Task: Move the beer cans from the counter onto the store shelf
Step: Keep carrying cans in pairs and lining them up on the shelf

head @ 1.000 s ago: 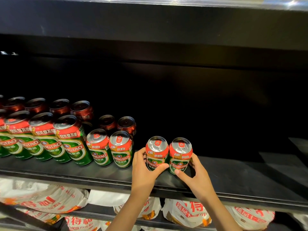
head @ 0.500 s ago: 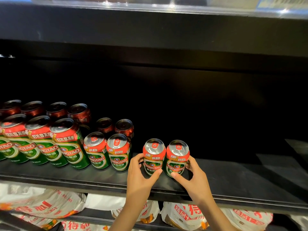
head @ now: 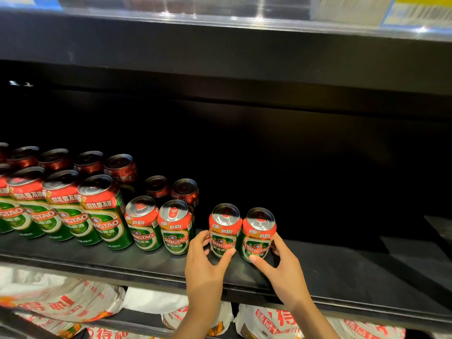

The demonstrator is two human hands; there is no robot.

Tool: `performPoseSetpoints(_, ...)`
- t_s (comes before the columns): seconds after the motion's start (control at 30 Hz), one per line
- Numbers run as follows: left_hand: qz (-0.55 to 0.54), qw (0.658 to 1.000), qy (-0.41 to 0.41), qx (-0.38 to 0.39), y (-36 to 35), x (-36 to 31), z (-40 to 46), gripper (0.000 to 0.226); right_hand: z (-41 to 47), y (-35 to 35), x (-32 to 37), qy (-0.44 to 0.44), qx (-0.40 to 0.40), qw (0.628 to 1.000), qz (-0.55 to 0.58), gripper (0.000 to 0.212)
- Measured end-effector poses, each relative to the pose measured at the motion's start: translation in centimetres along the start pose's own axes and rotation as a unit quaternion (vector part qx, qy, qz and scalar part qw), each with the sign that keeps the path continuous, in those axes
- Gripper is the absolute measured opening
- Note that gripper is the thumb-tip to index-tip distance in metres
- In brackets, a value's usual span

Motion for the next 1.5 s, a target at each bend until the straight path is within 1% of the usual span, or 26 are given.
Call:
performPoseSetpoints(0.07,0.015,1.0,-0.001,-0.018,0.0,-0.3,-0.1,0.06,0.2,-0.3,0.2,0.006,-0.005,1.0,-0.008,0.055)
performPoseSetpoints(0.17,0.031,0.998,-0.021,-0.051,0.2,-0.8,0.0,0.059,0.7,-0.6,0.4,0.01,-0.003,1.0,-0.015,0.048)
performPoseSetpoints(0.3,0.053,0.997,0.001,-0.063,0.1,-0.9,0.3,0.061,1.5,-0.7,0.7,0.012,0.002,1.0,-0.023,0.043)
performPoseSetpoints(0.47,0.062,0.995,0.041,-0.073,-0.4,-0.6,0.9,0.064,2.1,-1.1,0.7,0.01,-0.001,1.0,-0.023,0.043)
performPoseSetpoints(0.73,0.069,0.992,0.059,-0.091,-0.8,-0.3,1.6,0.061,3.4,-1.6,0.0,-0.006,-0.002,0.999,-0.038,0.046)
performPoseSetpoints(0.83,0.077,0.99,0.062,-0.103,-1.1,-0.4,1.7,0.059,3.9,-1.8,-0.3,-0.012,-0.003,0.999,-0.041,0.051)
performPoseSetpoints(0.97,0.07,0.988,0.079,-0.115,-1.6,-0.3,1.9,0.059,4.6,-2.0,-0.2,0.006,0.004,0.999,-0.032,0.055)
performPoseSetpoints(1.13,0.08,0.986,0.085,-0.12,-2.0,-0.3,2.3,0.057,5.2,-2.1,0.4,0.025,0.012,0.999,-0.038,0.052)
performPoseSetpoints(1.3,0.091,0.985,0.078,-0.127,-2.3,-0.1,2.6,0.053,5.7,-2.1,0.2,0.013,0.009,0.998,-0.057,0.038)
performPoseSetpoints(1.33,0.095,0.985,0.075,-0.127,-2.4,-0.1,2.6,0.052,5.8,-2.1,0.2,0.012,0.008,0.998,-0.058,0.039)
performPoseSetpoints(1.47,0.096,0.983,0.075,-0.136,-2.6,0.0,2.7,0.049,6.3,-2.4,-0.1,0.019,0.003,0.999,-0.047,0.06)
performPoseSetpoints(1.5,0.093,0.983,0.074,-0.14,-2.6,-0.1,2.7,0.049,6.4,-2.5,-0.3,0.018,0.001,0.999,-0.048,0.061)
Point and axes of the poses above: each hand's wrist, its own z-axis towards the middle knuckle, its own y-axis out of the back of the hand, x = y × z, the point moved 8 cm from there along z, towards the middle knuckle, and after that the axes turned 4 degrees about z, right-handed, at the moved point
